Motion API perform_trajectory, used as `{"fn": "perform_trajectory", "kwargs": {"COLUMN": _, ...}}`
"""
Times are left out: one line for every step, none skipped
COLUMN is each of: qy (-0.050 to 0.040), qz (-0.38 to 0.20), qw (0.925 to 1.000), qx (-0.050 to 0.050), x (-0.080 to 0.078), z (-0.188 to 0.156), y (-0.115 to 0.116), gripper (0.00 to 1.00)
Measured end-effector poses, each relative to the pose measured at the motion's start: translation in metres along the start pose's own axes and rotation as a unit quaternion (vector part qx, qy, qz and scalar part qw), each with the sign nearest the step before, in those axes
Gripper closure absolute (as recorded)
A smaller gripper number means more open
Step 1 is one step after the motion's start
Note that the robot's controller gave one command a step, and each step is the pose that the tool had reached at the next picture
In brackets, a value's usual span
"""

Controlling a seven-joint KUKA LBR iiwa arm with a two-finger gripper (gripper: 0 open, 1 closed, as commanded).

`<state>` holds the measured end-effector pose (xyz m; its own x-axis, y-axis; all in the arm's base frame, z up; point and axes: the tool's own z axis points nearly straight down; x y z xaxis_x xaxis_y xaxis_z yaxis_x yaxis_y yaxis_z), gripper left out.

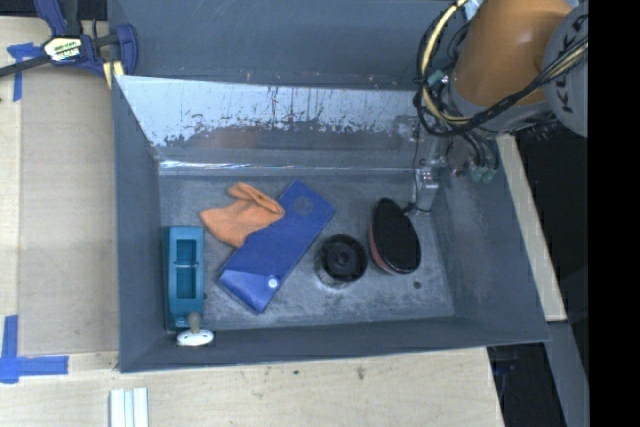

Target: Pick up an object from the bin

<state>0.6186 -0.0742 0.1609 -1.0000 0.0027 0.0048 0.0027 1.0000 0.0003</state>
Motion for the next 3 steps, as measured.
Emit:
{"fn": "perform_trajectory", "kwargs": {"qy": -0.0043, "qz": -0.001, "qw": 1.0000, "qx": 0.000, "x": -0.002, "z": -0.005, "y": 0.000, "gripper": 0.00}}
{"fn": "perform_trajectory", "kwargs": {"qy": -0.0058, "qz": -0.036, "qw": 0.9993, "qx": 0.001, "x": 0.047, "z": 0.061, "y": 0.019, "gripper": 0.00}}
{"fn": "perform_trajectory", "kwargs": {"qy": -0.0062, "qz": -0.082, "qw": 0.9966, "qx": 0.000, "x": 0.066, "z": 0.069, "y": 0.028, "gripper": 0.00}}
